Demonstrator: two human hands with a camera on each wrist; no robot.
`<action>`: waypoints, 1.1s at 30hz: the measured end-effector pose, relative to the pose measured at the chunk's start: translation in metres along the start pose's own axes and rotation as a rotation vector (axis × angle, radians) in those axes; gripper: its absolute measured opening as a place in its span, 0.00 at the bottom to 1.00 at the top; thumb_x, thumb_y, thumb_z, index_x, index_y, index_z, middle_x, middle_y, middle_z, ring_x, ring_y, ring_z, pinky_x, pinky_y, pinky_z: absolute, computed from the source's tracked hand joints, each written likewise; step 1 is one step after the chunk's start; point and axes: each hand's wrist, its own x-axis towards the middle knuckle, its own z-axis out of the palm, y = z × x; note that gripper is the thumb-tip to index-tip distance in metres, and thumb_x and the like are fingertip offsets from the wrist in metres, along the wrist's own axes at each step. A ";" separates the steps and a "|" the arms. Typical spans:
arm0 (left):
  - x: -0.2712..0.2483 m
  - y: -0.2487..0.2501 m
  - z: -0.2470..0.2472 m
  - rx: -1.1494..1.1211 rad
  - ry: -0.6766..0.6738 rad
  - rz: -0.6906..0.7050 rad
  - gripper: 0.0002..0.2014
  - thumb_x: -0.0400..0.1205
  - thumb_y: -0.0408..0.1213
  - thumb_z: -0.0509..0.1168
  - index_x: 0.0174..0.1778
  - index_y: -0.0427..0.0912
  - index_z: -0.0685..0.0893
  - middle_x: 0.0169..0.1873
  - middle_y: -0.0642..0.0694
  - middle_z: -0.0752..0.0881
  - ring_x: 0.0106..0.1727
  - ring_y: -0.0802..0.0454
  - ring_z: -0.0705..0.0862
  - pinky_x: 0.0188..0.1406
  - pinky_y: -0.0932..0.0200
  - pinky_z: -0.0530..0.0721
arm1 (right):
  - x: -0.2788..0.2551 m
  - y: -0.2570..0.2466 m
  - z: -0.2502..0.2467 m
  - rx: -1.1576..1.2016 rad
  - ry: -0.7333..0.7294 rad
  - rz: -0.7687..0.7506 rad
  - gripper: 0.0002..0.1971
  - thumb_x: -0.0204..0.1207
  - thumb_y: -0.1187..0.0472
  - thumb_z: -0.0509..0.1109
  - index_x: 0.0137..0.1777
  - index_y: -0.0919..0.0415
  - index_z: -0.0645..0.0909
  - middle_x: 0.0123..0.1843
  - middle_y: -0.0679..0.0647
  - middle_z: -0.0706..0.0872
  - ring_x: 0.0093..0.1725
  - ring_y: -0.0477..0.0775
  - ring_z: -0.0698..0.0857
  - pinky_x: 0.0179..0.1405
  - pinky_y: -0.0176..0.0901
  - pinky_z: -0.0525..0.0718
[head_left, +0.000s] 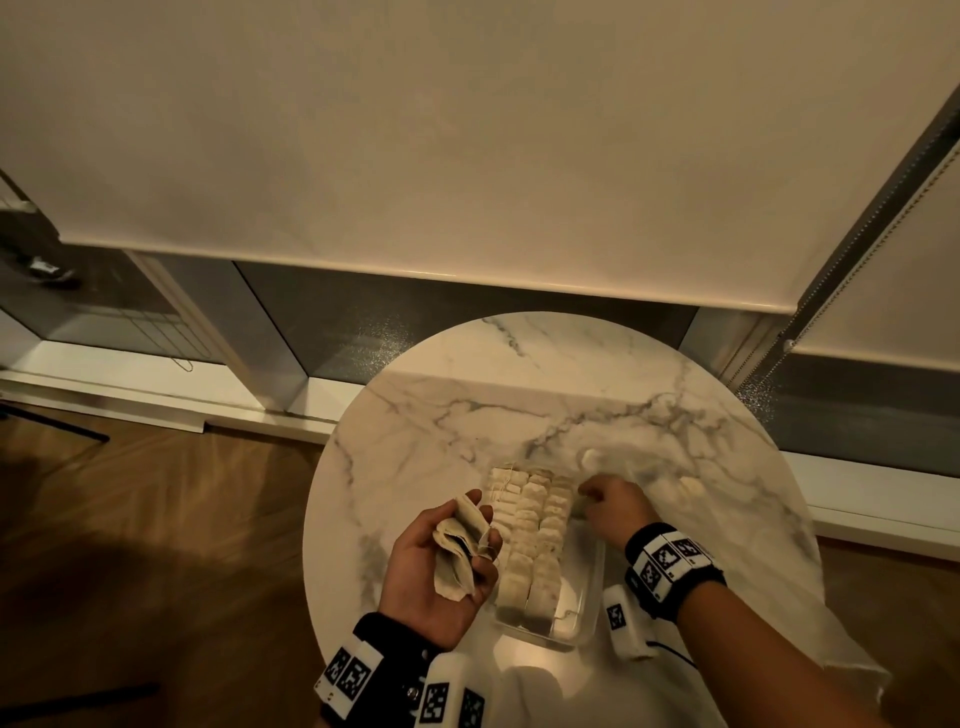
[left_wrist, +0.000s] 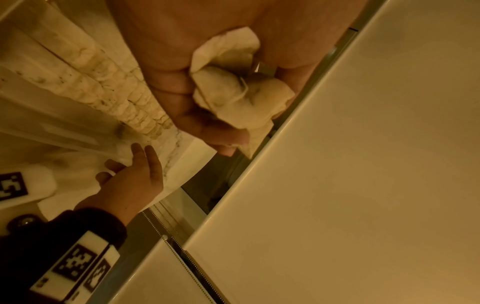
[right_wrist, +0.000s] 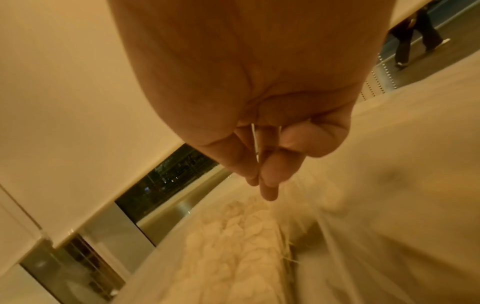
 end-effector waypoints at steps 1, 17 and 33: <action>0.001 -0.001 -0.001 -0.017 -0.004 -0.016 0.15 0.74 0.39 0.68 0.55 0.41 0.86 0.47 0.43 0.85 0.40 0.45 0.84 0.22 0.61 0.80 | -0.004 0.000 -0.001 0.062 0.012 -0.004 0.12 0.76 0.63 0.67 0.55 0.51 0.88 0.55 0.54 0.90 0.55 0.54 0.88 0.55 0.40 0.84; 0.022 -0.035 -0.014 -0.068 -0.044 -0.117 0.33 0.72 0.30 0.69 0.76 0.39 0.72 0.56 0.45 0.81 0.47 0.48 0.84 0.59 0.53 0.83 | -0.099 -0.050 -0.017 0.479 -0.166 -0.387 0.12 0.72 0.44 0.77 0.50 0.48 0.85 0.37 0.47 0.90 0.35 0.54 0.86 0.43 0.45 0.83; 0.023 -0.047 -0.001 0.097 0.012 -0.147 0.11 0.78 0.33 0.61 0.52 0.37 0.84 0.42 0.36 0.85 0.42 0.38 0.84 0.34 0.54 0.87 | -0.111 -0.036 -0.035 0.884 -0.106 -0.158 0.03 0.79 0.71 0.71 0.43 0.66 0.81 0.36 0.60 0.85 0.33 0.55 0.88 0.26 0.45 0.86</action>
